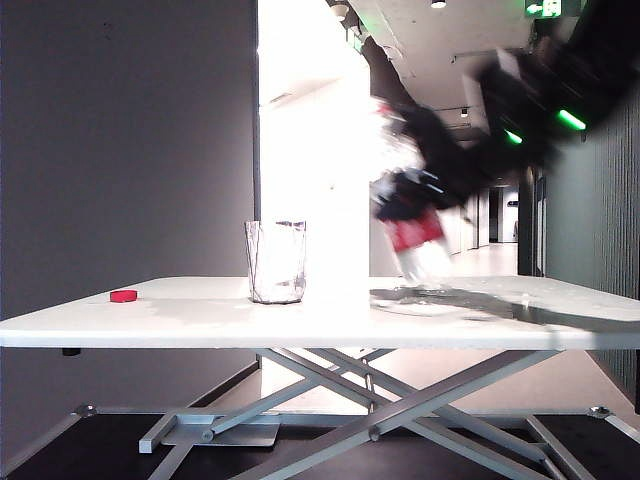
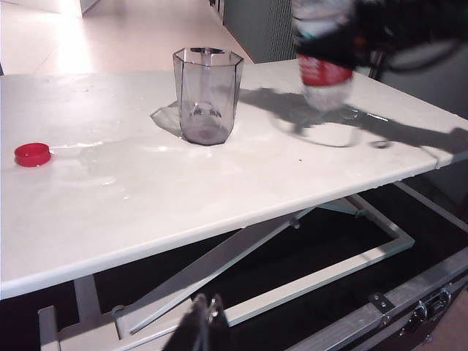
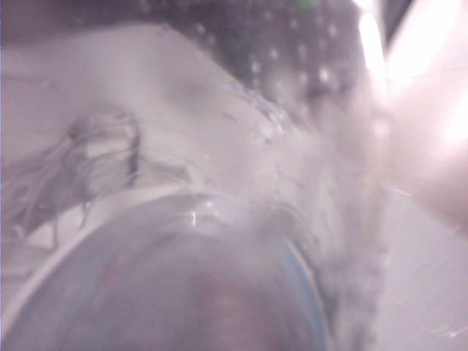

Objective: Pick up the mineral water bottle on the table and pour water into the mug until it's half full.

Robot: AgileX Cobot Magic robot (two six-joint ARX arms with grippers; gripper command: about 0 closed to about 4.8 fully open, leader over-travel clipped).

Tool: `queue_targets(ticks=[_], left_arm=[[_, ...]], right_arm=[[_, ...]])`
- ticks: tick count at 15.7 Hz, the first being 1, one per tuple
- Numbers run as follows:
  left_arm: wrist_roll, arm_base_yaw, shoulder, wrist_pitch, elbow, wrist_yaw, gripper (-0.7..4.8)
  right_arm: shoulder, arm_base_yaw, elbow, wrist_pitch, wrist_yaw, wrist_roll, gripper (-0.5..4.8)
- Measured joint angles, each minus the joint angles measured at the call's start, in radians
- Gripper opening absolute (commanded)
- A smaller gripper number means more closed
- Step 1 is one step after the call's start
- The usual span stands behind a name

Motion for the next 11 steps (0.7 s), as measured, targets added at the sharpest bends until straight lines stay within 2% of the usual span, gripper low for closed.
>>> queue_targets(ticks=[1, 4, 6, 11], left_arm=[[0.000, 0.000, 0.000, 0.000, 0.000, 0.001, -0.05], [0.000, 0.000, 0.000, 0.000, 0.000, 0.000, -0.05], [0.000, 0.000, 0.000, 0.000, 0.000, 0.000, -0.05], [0.000, 0.000, 0.000, 0.000, 0.000, 0.000, -0.05]], right_arm=[[-0.001, 0.031, 0.054, -0.093, 0.074, -0.043, 1.98], [0.000, 0.099, 0.110, -0.221, 0.227, -0.150, 1.99], [0.000, 0.129, 0.126, -0.252, 0.353, -0.238, 1.98], [0.000, 0.146, 0.127, -0.307, 0.570, -0.442, 1.98]])
